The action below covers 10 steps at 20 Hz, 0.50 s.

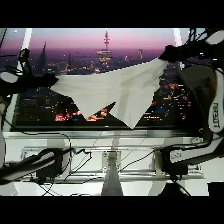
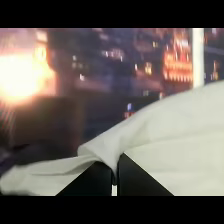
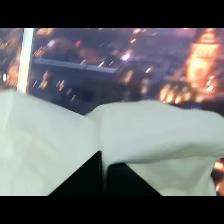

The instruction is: Fold the clothes and pants, and hang the long-sleeved shirts on hangers.

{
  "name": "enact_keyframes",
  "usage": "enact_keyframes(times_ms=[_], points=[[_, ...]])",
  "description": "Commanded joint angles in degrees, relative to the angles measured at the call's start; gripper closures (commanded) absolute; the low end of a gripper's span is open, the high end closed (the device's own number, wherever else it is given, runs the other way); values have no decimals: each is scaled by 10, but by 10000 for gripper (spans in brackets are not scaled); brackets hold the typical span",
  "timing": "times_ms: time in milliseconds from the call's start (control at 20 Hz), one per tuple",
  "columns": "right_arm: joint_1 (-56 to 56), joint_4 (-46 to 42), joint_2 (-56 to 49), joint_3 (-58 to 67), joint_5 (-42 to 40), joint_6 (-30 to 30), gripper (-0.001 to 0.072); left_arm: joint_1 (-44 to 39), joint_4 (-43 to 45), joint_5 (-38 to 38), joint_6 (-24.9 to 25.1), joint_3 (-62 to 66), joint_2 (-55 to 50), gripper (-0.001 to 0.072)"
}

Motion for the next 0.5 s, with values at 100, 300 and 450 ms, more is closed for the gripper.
enact_keyframes(times_ms=[100,300,450], points=[[6,-12,-47,-8,-179,68,82,-7,-74,153,4,-1,-46,-8],[-13,-99,-44,-9,-84,66,94,47,-59,72,4,-1,-45,-5],[-42,-146,-44,-9,5,54,226,104,-4,-75,-1,-1,-47,6]])
